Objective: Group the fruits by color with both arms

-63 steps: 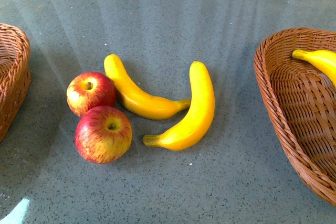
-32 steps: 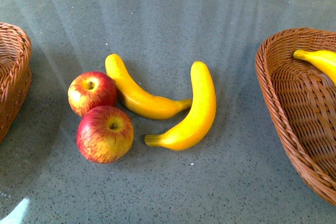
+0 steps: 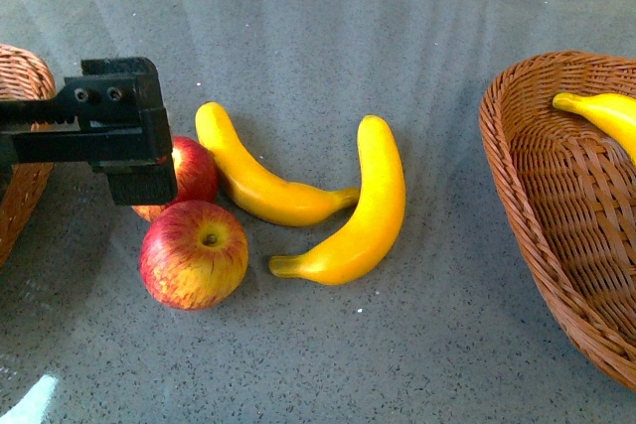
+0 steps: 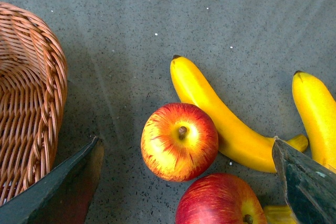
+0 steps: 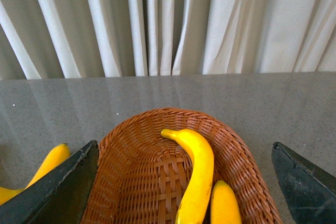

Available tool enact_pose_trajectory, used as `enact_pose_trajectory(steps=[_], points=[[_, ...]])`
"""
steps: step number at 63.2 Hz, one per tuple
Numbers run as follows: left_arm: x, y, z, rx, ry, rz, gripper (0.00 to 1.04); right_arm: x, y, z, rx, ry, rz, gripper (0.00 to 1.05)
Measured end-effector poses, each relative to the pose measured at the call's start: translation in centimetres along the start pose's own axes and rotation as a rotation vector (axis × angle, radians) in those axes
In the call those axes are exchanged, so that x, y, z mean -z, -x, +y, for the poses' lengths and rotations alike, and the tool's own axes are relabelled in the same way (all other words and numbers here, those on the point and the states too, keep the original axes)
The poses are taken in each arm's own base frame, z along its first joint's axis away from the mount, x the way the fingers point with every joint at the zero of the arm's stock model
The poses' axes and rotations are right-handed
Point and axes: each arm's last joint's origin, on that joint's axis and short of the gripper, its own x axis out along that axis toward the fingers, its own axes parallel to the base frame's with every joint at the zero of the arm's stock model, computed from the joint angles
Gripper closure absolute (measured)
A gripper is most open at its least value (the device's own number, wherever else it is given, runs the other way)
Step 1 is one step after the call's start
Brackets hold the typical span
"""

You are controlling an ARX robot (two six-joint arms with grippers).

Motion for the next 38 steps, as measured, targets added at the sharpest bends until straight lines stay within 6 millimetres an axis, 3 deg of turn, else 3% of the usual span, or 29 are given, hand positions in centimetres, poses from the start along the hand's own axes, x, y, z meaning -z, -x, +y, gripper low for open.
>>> enact_pose_trajectory(steps=[38], points=[[2.9, -0.5, -1.1, 0.071, -0.061, 0.100, 0.09, 0.0, 0.0, 0.0, 0.000, 0.000, 0.000, 0.09]])
